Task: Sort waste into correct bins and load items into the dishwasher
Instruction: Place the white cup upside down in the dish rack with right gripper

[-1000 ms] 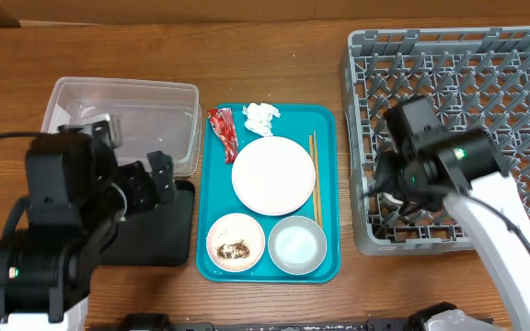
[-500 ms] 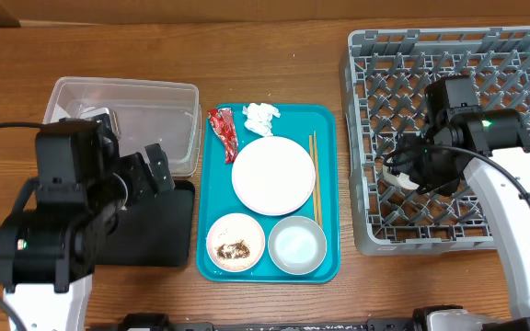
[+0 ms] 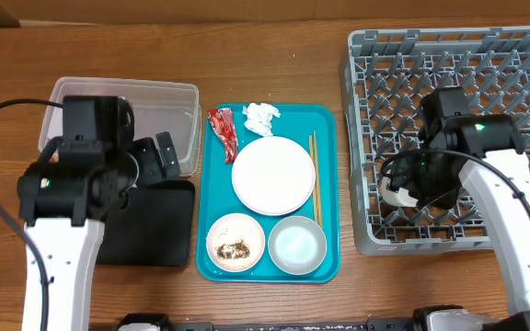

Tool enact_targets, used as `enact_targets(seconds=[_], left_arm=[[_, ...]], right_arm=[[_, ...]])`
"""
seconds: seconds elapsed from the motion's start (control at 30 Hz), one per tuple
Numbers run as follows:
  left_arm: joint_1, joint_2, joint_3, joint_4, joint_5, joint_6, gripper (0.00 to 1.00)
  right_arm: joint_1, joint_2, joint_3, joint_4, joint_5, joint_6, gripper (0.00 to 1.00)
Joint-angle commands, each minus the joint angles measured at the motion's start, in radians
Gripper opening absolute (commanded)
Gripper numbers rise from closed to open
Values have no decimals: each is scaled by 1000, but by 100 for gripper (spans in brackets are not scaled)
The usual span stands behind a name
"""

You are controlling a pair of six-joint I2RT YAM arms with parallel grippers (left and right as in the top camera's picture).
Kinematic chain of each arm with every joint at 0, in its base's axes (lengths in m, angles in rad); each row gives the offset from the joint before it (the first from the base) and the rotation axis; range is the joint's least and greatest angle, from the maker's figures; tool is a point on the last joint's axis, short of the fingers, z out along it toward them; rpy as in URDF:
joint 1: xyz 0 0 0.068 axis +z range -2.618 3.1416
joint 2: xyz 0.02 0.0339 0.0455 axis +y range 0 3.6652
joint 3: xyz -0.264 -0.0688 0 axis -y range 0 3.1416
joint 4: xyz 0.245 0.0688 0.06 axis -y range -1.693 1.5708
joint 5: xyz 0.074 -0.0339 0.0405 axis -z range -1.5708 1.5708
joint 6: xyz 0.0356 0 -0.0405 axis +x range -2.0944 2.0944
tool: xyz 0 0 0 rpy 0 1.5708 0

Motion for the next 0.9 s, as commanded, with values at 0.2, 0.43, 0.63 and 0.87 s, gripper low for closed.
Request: enact_targets(seconds=[0.2, 0.43, 0.63, 0.87], left_arm=[[4, 77, 11, -29, -21, 59, 100], [4, 96, 11, -31, -21, 126, 100], [4, 108, 11, -30, -21, 126, 100], [4, 109, 11, -30, -21, 126, 100]], right_arm=[[4, -5, -29, 48, -51, -8, 78], [4, -13, 15, 43, -40, -8, 100], [52, -89, 136, 50, -94, -39, 100], [250, -134, 154, 120, -171, -39, 92]])
